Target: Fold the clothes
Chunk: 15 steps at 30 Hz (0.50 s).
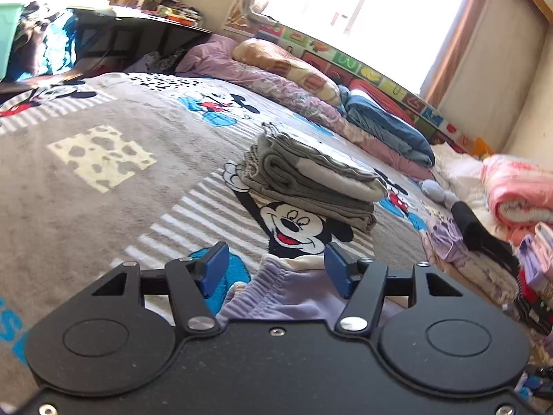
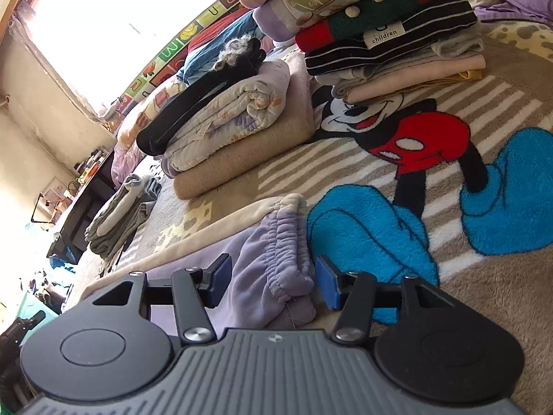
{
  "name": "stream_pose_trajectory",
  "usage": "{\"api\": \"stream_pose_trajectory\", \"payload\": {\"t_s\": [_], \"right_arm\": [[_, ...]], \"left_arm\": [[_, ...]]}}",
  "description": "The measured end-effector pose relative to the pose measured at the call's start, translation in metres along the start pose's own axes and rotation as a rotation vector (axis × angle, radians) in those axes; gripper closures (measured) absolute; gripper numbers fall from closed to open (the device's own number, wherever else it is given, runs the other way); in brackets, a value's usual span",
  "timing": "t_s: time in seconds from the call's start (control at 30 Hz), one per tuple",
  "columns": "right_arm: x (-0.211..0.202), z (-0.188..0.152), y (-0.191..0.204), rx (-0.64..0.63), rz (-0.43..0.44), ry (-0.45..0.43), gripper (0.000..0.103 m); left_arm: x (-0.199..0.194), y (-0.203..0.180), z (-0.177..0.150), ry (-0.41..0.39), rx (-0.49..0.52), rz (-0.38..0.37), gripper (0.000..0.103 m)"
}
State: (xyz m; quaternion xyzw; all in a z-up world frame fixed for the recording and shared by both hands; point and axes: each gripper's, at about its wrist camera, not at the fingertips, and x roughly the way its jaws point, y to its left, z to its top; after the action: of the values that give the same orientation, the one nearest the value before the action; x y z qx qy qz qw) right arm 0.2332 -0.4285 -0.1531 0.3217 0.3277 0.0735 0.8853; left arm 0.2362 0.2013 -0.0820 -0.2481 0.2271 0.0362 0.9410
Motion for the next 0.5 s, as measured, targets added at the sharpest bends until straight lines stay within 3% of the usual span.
{"api": "stream_pose_trajectory", "payload": {"t_s": [0.07,0.17,0.27,0.33,0.4,0.47,0.5], "right_arm": [[0.0,-0.007,0.002,-0.011,-0.012,-0.026,0.049],[-0.001,-0.013,0.002,0.007,-0.038,-0.072,0.054],[0.0,-0.016,0.003,0.005,-0.042,-0.098,0.056],[0.002,-0.018,0.007,-0.02,-0.054,-0.101,0.058],[0.004,-0.02,0.009,-0.036,-0.06,-0.105,0.068],[0.002,-0.022,0.012,-0.06,-0.082,-0.124,0.075],[0.001,-0.023,0.014,-0.072,-0.09,-0.134,0.077]], "left_arm": [[0.0,0.007,-0.003,0.013,-0.026,-0.005,0.043],[0.009,0.013,-0.006,0.027,-0.05,0.055,0.043],[0.017,0.019,-0.008,0.048,-0.084,0.05,0.044],[0.023,0.014,-0.011,0.07,-0.044,0.041,0.044],[0.03,0.007,-0.015,0.099,-0.003,0.047,0.045],[0.04,0.002,-0.024,0.141,0.04,0.05,0.056],[0.045,-0.004,-0.03,0.153,0.103,0.076,0.072]]}}
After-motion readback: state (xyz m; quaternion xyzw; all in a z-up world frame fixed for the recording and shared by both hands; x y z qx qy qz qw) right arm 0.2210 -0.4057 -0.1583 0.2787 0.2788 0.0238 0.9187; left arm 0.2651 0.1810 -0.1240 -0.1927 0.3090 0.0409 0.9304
